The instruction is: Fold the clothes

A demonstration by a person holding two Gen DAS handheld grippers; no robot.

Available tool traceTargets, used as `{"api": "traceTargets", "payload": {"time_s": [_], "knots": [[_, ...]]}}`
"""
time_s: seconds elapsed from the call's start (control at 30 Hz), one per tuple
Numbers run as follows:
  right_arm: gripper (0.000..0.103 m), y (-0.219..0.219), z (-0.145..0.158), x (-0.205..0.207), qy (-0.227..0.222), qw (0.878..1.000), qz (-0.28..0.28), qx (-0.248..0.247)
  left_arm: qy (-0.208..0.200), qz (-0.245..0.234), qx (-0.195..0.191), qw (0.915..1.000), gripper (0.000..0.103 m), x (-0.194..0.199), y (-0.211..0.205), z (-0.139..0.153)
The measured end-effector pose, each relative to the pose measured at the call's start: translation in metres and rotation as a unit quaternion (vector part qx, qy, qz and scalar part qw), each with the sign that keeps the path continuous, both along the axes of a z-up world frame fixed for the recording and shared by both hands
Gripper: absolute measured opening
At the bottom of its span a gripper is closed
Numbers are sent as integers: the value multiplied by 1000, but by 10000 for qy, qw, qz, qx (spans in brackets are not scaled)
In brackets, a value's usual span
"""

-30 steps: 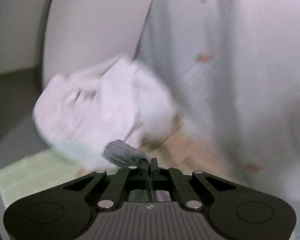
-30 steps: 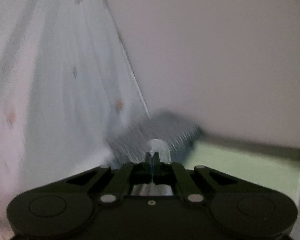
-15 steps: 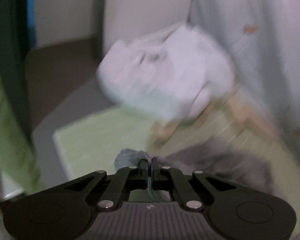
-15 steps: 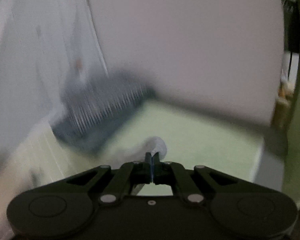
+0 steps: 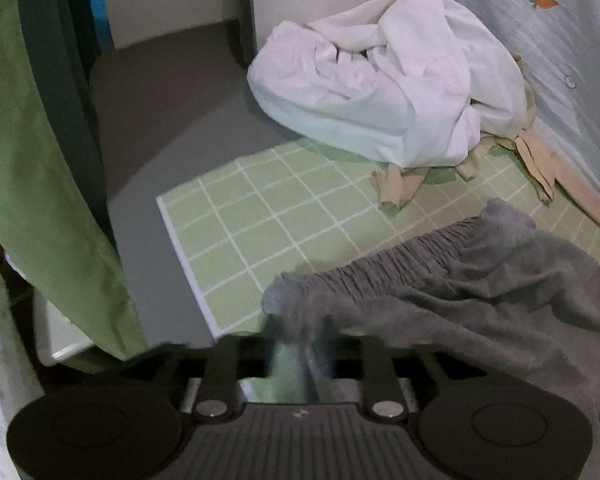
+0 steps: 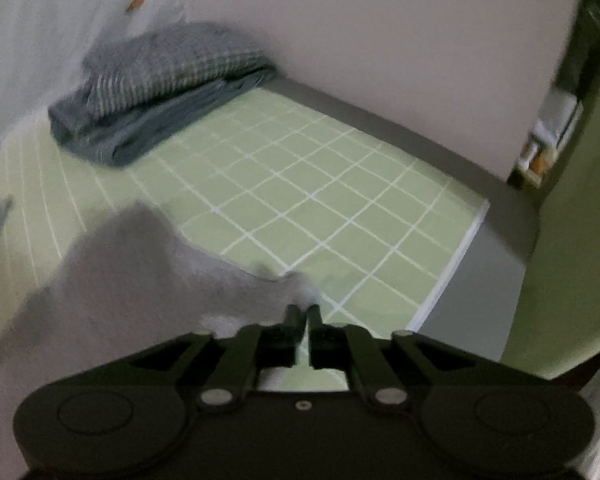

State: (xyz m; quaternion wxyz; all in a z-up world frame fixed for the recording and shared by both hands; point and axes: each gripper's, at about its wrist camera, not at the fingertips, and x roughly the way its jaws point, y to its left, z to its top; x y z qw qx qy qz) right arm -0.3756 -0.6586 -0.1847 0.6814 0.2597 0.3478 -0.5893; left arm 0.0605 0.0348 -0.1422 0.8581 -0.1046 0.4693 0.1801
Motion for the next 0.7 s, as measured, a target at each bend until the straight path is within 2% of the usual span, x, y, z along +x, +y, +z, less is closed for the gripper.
{"api": "traceTargets", "payload": {"time_s": [0.03,0.1,0.13,0.17,0.23,0.3,0.43,0.7], "knots": [[43,3,1,2,127,9999,69,-37,-68,-28,41,10000,50,-2,-3,5],[70,5,5,7,148,9997,101,-136,-204,-83,122,9997,61,-7,-9,16],[75,6,6,10,127,9997,124,-181,-255,-139,156,9995,65,-8,-13,21],[78,6,7,15,93,9996,193,-200,-306,-195,191,9992,74,-10,-17,27],[96,8,10,28,106,9988,377,-290,-400,-326,295,9982,77,-11,-27,34],[100,11,14,43,138,9973,591,-425,-415,-521,367,9971,80,-9,-39,37],[102,16,21,77,46,9933,1004,-566,-367,-821,374,9952,80,-3,-61,36],[103,38,17,149,-84,9823,1828,-406,-242,-1364,370,9897,81,17,-93,22]]}}
